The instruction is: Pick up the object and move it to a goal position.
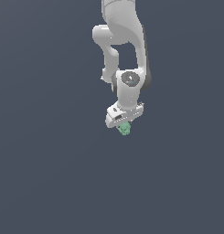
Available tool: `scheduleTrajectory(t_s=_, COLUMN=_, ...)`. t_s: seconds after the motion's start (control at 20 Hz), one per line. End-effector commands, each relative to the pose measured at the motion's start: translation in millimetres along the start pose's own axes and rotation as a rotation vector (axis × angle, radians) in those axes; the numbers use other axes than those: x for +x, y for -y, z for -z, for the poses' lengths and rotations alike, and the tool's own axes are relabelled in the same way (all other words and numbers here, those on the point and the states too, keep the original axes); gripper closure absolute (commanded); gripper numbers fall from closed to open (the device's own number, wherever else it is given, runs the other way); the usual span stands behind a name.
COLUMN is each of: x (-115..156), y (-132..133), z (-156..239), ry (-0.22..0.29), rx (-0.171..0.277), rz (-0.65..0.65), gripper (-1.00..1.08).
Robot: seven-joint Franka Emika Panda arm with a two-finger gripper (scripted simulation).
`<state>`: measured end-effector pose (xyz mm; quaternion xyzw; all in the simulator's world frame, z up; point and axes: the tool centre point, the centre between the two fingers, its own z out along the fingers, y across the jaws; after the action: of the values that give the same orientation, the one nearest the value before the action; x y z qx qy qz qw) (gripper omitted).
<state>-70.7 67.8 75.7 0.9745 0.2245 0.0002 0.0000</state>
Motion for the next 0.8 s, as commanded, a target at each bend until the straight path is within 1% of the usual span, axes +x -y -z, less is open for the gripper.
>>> scheduleTrajectory(t_s=0.0, x=1.1, y=-6.3, z=8.2, ry=-0.001, rx=0.000, rz=0.000, gripper=1.08)
scheduleTrajectory(t_s=0.35, x=5.9, y=-35.9, z=47.5, ry=-0.001, rx=0.001, rz=0.000, gripper=1.08)
scheduleTrajectory(t_s=0.75, x=14.4, y=-86.4, z=114.3, ry=-0.002, rx=0.002, rz=0.001, gripper=1.08)
